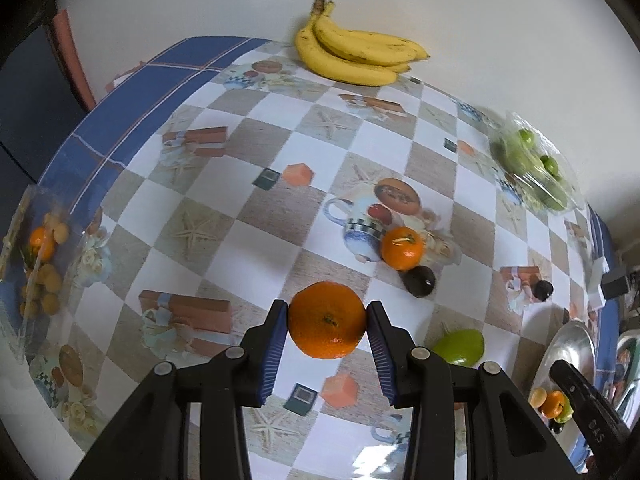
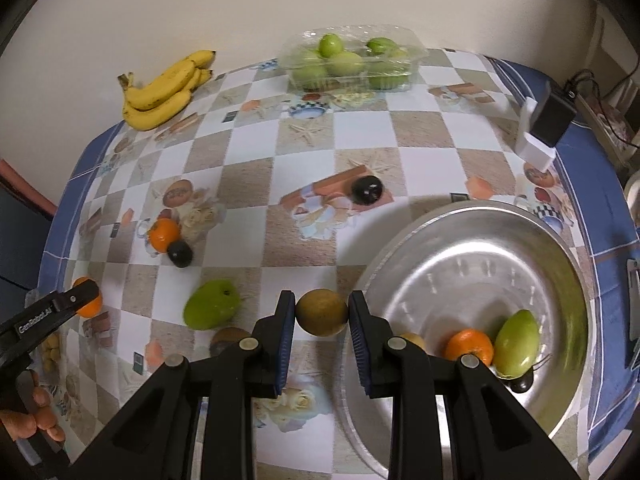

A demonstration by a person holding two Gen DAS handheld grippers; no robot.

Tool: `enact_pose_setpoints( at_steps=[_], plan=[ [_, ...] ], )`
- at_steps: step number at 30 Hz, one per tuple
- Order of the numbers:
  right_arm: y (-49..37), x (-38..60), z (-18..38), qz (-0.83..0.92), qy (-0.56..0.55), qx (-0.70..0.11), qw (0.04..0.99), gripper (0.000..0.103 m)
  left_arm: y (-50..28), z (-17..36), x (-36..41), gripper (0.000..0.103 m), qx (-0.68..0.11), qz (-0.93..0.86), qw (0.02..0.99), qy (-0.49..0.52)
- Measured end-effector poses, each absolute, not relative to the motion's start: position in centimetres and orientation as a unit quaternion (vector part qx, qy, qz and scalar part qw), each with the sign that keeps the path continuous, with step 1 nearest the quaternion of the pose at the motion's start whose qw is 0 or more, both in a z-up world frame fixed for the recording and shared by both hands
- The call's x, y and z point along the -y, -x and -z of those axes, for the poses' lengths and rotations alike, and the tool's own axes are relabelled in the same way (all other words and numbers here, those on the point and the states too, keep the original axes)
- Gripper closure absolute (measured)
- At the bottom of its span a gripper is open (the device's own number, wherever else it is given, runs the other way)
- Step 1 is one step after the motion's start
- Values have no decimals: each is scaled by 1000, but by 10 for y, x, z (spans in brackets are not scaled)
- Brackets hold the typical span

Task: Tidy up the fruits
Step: 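Carry both fruits over the steel bowl and open both tools to drop them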

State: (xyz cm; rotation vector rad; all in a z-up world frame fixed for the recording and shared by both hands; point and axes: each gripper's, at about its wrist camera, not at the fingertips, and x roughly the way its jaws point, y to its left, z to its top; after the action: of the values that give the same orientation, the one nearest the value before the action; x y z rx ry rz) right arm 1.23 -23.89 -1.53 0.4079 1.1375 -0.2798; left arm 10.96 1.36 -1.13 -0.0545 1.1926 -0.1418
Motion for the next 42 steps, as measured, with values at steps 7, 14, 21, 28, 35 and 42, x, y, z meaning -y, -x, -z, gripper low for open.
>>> enact_pose_setpoints(
  at_steps=[7, 14, 21, 28, 35, 42],
  plan=[
    [1, 265, 19, 166, -205, -532, 805, 75, -99, 8, 17, 60, -560, 94, 823, 11],
    [18, 294, 22, 199, -228, -529, 793, 75, -84, 4, 55, 60, -557, 128, 821, -12],
    [35, 319, 22, 225, -250, -522, 784, 75, -65, 1, 95, 60, -554, 165, 815, -39],
    [54, 348, 26, 254, -275, -516, 770, 75, -35, 3, 148, 60, -552, 232, 796, -90],
    [66, 365, 30, 271, -289, -514, 761, 75, -8, 10, 182, 60, -552, 272, 776, -140],
    [77, 380, 36, 287, -308, -513, 748, 75, 10, 21, 202, 60, -560, 297, 755, -168]
  ],
)
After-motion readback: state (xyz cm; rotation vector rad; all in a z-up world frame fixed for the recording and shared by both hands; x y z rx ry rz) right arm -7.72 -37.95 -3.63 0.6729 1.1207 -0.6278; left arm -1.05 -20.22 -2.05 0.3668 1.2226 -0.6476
